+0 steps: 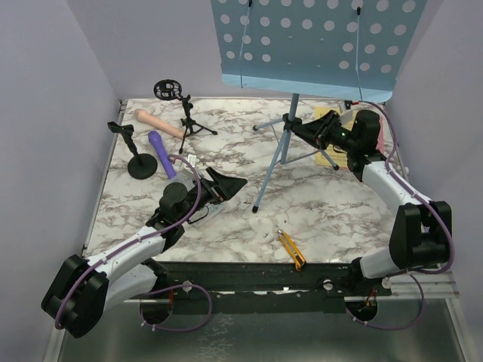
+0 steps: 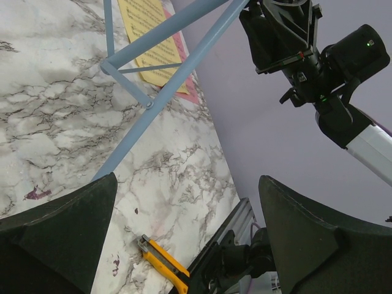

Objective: Pack up the instrument practice props
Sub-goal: Unscrew the knob on the music stand.

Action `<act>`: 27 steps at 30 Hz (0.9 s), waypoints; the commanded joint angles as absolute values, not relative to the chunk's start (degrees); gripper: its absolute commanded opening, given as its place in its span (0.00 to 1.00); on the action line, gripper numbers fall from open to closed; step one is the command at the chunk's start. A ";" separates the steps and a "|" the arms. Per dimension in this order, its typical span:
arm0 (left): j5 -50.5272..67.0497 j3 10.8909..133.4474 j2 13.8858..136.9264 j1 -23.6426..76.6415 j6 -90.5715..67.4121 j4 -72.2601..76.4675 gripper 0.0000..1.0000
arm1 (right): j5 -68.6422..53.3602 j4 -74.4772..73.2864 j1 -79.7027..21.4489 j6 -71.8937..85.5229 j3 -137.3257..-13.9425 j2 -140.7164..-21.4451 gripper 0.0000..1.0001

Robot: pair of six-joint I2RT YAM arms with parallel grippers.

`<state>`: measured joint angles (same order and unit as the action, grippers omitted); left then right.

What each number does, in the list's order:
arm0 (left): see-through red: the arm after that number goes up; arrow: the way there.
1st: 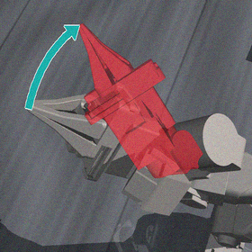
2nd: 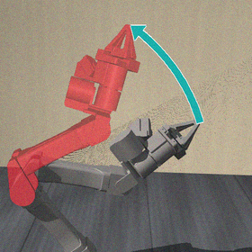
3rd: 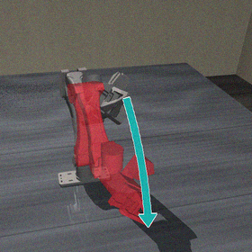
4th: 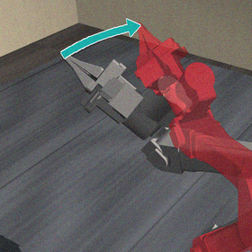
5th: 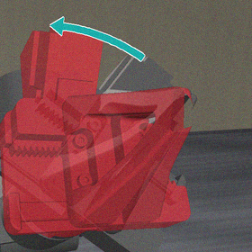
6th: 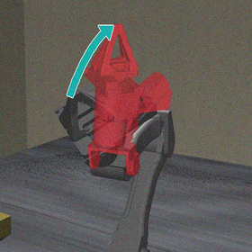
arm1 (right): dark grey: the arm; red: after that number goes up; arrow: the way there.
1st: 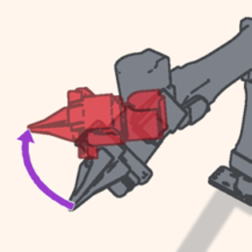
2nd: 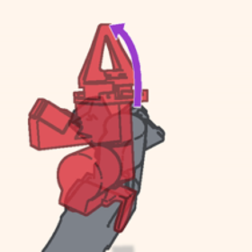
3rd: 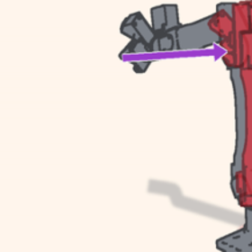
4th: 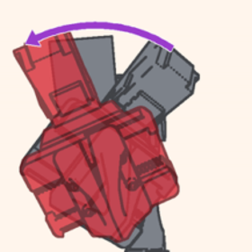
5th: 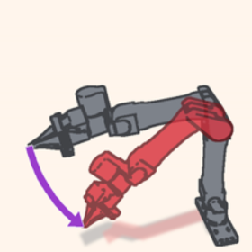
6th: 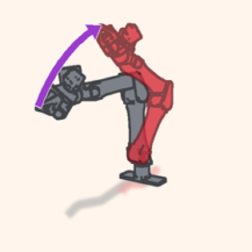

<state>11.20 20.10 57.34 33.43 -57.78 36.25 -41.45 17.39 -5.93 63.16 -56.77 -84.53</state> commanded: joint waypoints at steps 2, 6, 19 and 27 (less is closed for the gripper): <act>10.52 20.65 57.64 33.22 -56.96 35.95 0.99 | -41.23 18.45 -6.15 60.10 -56.24 -83.10 0.22; 10.55 20.56 57.39 33.15 -56.89 35.90 0.99 | -40.18 16.93 -6.17 52.72 -57.53 -82.71 0.12; 10.24 19.12 54.94 33.22 -56.50 35.36 0.99 | -39.99 19.33 -12.81 4.32 -56.53 -79.90 0.02; 9.50 18.98 54.46 33.19 -56.15 34.57 0.99 | -43.21 15.55 -13.22 -23.90 -55.99 -79.34 0.05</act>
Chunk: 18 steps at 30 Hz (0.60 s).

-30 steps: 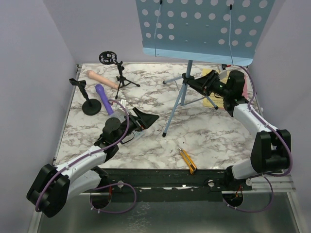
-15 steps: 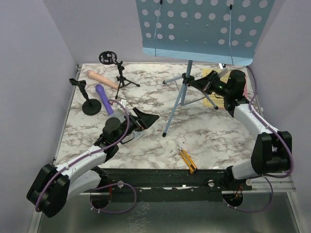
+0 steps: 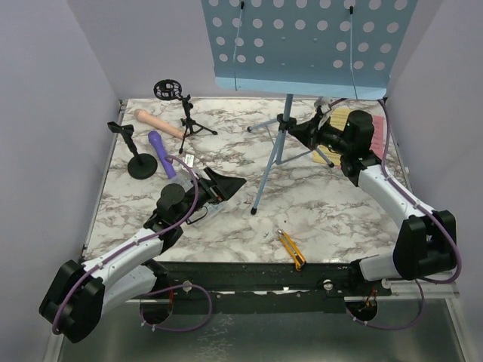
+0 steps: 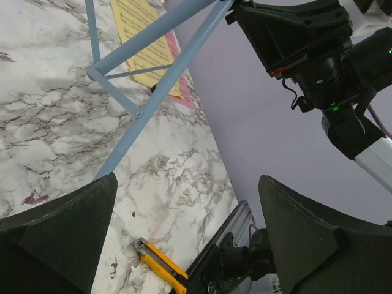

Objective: Pack up the instrument practice props
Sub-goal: Unscrew the knob on the music stand.

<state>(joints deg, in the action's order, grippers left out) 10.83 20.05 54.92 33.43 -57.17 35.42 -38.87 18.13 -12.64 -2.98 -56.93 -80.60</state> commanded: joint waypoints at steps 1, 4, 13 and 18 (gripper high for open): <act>9.45 19.07 54.57 33.22 -56.08 34.54 0.99 | -43.62 14.29 -13.27 -27.82 -56.46 -79.45 0.06; 9.67 19.42 55.04 33.22 -55.99 34.46 0.99 | -43.81 10.24 -13.24 -38.79 -57.73 -79.50 0.08; 9.94 19.75 56.14 33.17 -55.99 34.43 0.99 | -43.81 -4.91 -14.05 -65.18 -61.91 -79.63 0.07; 10.02 20.20 56.68 33.20 -56.05 34.45 0.99 | -38.22 -10.71 -15.99 -76.23 -63.33 -79.52 0.07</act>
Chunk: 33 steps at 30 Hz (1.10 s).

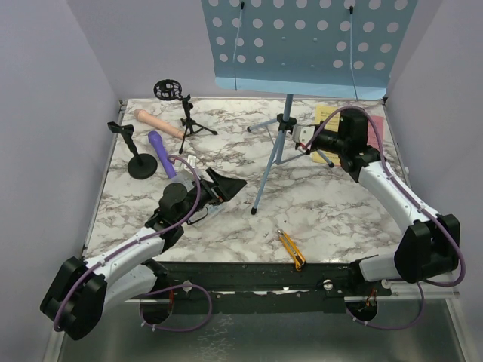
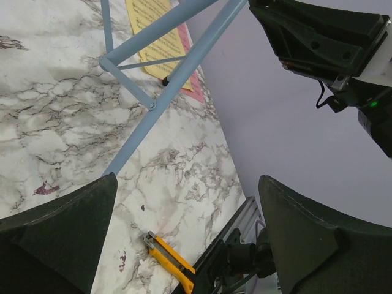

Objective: Pack up the instrument practice props
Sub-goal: Unscrew the knob on the music stand.

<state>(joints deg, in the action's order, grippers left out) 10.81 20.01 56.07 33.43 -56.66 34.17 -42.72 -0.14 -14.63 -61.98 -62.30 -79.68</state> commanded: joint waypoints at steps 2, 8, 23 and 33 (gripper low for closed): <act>10.18 20.37 56.97 33.22 -56.07 34.45 0.99 | -34.90 -11.14 -16.71 -77.83 -63.35 -79.40 0.07; 10.49 20.90 57.98 33.18 -56.30 34.45 0.99 | -27.60 -12.19 -18.49 -81.23 -63.41 -78.68 0.26; 10.73 20.48 56.91 33.18 -56.60 34.37 0.99 | -33.17 -14.05 -16.42 -43.97 -64.59 -71.35 0.66; 11.08 20.62 57.35 33.15 -57.03 34.37 0.99 | -54.05 -11.47 -8.77 -21.58 -52.58 -63.50 0.67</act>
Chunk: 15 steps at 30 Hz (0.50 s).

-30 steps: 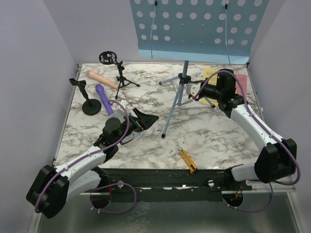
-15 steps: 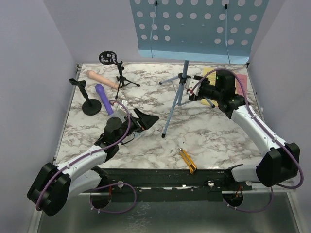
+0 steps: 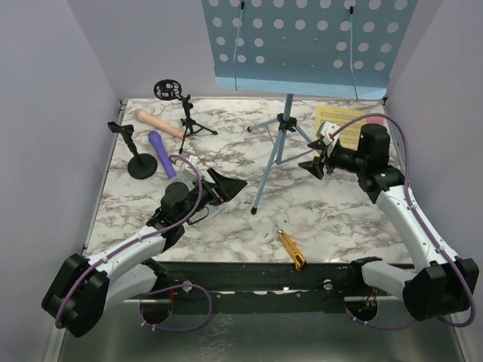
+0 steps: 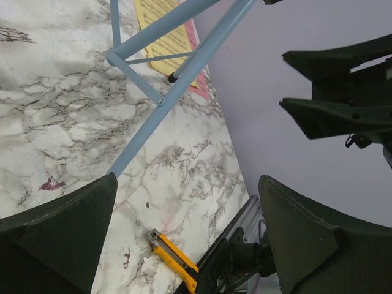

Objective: Pack up the instrument practice props
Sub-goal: Unscrew the knob on the music stand.

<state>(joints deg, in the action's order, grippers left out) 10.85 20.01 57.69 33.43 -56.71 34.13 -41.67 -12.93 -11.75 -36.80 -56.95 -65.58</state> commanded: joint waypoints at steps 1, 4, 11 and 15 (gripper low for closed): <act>11.16 20.70 57.34 33.21 -57.13 34.41 0.99 | -56.78 -9.76 -7.45 -16.81 -51.29 -63.17 0.67; 11.23 20.73 57.71 33.22 -57.41 34.37 0.99 | -63.78 3.10 -3.71 1.90 -46.41 -62.53 0.76; 11.18 20.59 57.71 33.19 -58.11 34.37 0.99 | -70.82 46.58 -0.79 55.16 -37.71 -69.38 0.79; 10.90 20.52 57.52 33.22 -58.38 34.37 0.99 | -68.25 49.03 -1.28 69.05 -39.89 -76.00 0.78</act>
<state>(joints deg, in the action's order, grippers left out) 10.85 20.01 57.71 33.43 -57.84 34.13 -66.87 34.00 -1.02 42.54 -38.54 -71.22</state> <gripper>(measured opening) 0.988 0.789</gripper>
